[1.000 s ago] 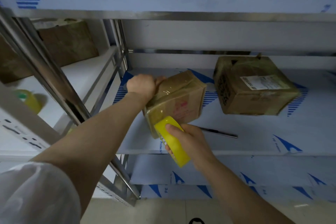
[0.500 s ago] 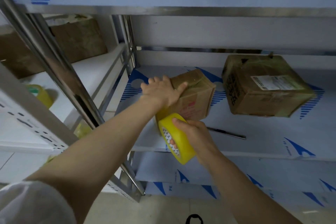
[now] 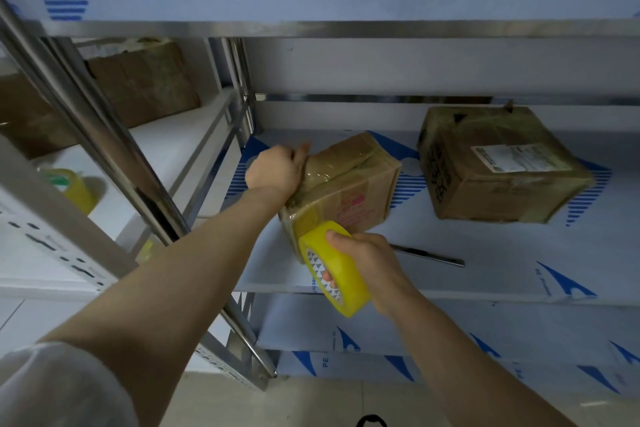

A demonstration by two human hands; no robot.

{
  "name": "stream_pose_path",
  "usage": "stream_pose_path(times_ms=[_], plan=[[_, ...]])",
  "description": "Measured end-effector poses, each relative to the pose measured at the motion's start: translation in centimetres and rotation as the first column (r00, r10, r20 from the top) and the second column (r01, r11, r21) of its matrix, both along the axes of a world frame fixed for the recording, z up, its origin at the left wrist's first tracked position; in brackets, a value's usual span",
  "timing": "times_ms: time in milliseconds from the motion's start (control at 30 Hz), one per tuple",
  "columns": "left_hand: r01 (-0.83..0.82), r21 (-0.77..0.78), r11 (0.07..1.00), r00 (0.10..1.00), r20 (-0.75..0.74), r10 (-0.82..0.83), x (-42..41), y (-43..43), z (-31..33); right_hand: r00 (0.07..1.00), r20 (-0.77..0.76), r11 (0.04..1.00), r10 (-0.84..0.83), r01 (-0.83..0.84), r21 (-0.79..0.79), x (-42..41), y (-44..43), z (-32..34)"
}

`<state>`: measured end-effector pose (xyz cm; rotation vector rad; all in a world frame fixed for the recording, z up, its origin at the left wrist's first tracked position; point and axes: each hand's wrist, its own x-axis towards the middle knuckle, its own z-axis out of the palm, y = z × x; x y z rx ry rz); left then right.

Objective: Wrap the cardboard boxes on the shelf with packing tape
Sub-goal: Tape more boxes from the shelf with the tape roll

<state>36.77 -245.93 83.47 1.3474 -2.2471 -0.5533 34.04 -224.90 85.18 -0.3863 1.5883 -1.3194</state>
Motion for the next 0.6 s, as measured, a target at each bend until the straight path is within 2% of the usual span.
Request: stream_pose_path(times_ms=[67,133,167,200,267,300,333,433,467,533,600], plan=[[-0.025,0.022,0.999,1.0,-0.017,0.025,0.5,0.0,0.0,1.0,0.0,1.0,0.005,-0.005,-0.006,0.1,0.0,-0.1],[0.042,0.099,0.994,0.999,-0.015,-0.041,0.7,0.5,0.8,0.999,-0.034,1.0,0.01,-0.01,0.003,-0.2,0.0,-0.5],[0.104,0.12,0.987,0.993,0.044,-0.11,0.9,0.9,1.4,0.998,-0.055,1.0,0.017,-0.016,0.009,-0.4,0.0,-0.8],[0.174,0.153,0.973,0.966,0.165,-0.198,1.3,1.6,2.0,0.998,-0.064,1.0,0.017,-0.016,0.009,-0.6,-0.1,-1.0],[0.285,0.215,0.934,0.848,0.397,-0.35,2.3,3.0,2.5,0.996,-0.085,1.0,0.022,-0.022,0.005,-0.7,-0.2,-1.2],[0.32,0.228,0.92,0.805,0.446,-0.391,2.7,3.3,2.5,0.995,-0.096,0.999,0.035,-0.034,0.01,-0.7,-0.4,-1.3],[0.33,0.235,0.914,0.802,0.44,-0.403,3.1,3.5,2.3,0.995,-0.094,0.999,0.044,-0.043,0.012,-0.6,-0.5,-1.3],[0.324,0.178,0.929,0.88,0.302,-0.365,3.0,3.1,2.3,0.991,0.032,0.99,0.127,-0.124,-0.07,-0.8,-0.2,0.2],[0.312,0.218,0.925,0.904,0.231,-0.36,2.9,2.7,2.6,0.979,0.054,0.975,0.195,-0.187,-0.123,-1.2,0.0,1.0],[0.284,0.429,0.858,0.945,0.029,-0.327,3.4,1.8,3.6,0.943,-0.012,0.913,0.332,-0.325,-0.246,-2.4,0.3,2.7],[0.303,0.636,0.71,0.951,-0.154,-0.267,4.5,0.9,4.1,0.897,-0.146,0.848,0.417,-0.442,-0.292,-3.4,-0.1,4.2]])
